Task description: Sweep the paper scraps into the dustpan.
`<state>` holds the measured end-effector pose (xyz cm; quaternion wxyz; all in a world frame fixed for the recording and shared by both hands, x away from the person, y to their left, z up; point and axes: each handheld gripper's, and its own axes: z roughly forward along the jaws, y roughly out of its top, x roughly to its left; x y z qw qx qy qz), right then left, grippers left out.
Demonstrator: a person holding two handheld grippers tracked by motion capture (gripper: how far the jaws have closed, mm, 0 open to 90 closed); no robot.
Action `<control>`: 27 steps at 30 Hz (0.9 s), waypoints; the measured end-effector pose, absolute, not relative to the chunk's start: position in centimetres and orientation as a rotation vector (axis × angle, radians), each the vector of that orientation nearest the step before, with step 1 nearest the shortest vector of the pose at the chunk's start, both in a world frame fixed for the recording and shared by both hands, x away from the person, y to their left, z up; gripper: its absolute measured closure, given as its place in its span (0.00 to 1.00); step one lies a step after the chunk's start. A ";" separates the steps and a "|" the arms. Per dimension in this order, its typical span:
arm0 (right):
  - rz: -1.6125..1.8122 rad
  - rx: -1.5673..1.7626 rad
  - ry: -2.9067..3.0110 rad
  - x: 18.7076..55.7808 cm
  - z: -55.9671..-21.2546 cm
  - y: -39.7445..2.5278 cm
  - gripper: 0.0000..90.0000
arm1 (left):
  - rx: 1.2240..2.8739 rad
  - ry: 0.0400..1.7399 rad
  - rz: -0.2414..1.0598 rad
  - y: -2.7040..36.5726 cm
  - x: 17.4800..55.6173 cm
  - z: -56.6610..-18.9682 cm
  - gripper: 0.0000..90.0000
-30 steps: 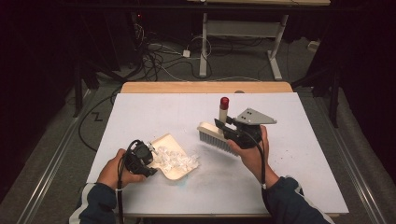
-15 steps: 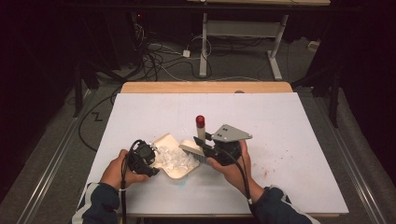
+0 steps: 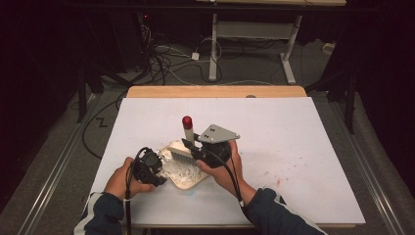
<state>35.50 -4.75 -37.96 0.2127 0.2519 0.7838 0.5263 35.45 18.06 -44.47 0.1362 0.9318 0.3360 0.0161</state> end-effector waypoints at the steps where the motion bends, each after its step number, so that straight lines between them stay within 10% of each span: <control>1: 1.461 0.699 2.176 35.5 -38.0 -4.7 0.79 | 2.699 0.971 0.045 18.1 35.4 -44.5 0.70; 27: 1.288 0.867 2.015 36.2 -38.4 -15.5 0.79 | 2.769 0.985 0.012 18.8 34.5 -43.4 0.70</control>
